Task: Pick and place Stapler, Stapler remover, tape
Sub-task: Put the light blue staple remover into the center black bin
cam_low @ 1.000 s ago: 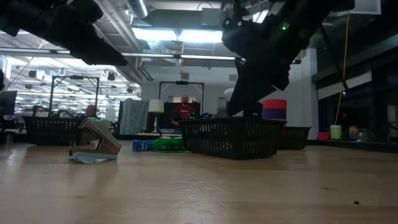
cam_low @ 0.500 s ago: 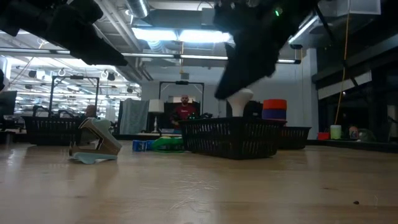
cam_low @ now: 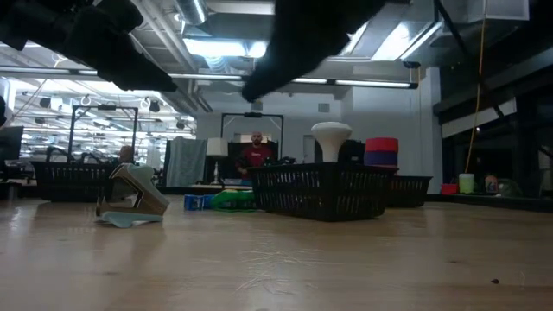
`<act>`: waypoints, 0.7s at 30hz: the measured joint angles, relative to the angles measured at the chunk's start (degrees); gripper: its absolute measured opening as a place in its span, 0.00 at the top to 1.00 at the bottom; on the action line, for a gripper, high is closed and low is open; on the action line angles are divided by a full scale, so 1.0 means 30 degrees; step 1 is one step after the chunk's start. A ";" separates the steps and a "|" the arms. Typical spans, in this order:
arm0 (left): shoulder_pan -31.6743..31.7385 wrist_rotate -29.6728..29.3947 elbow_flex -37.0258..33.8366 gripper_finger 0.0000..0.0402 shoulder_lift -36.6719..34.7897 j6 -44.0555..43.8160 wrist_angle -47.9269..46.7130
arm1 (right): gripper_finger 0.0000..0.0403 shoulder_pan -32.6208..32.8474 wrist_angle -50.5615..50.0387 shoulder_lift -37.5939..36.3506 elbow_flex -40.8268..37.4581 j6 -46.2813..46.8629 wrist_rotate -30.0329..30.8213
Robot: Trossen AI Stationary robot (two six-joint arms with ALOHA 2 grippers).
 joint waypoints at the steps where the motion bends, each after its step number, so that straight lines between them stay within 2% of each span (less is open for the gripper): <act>1: -0.0007 0.0006 0.0000 0.48 -0.0001 -0.0007 0.0004 | 0.72 -0.0001 0.0012 0.0253 0.0410 -0.0483 -0.0227; 9: -0.0005 0.0000 0.0000 0.48 -0.0007 0.0000 0.0009 | 0.72 -0.0099 0.0980 0.2215 0.2250 -0.4728 -0.2016; 12: -0.0007 0.0000 0.0000 0.48 -0.0007 0.0000 0.0009 | 0.72 -0.0423 0.2248 0.2828 0.2272 -0.5775 -0.3443; 17: -0.0007 0.0007 -0.0005 0.48 -0.0007 -0.0003 -0.0003 | 0.72 -0.1114 0.4266 0.3599 0.2272 -0.6373 -0.6434; 21: -0.0004 0.0004 0.0000 0.48 -0.0007 -0.0006 0.0003 | 0.72 -0.1253 0.5137 0.4230 0.2278 -0.5822 -0.6835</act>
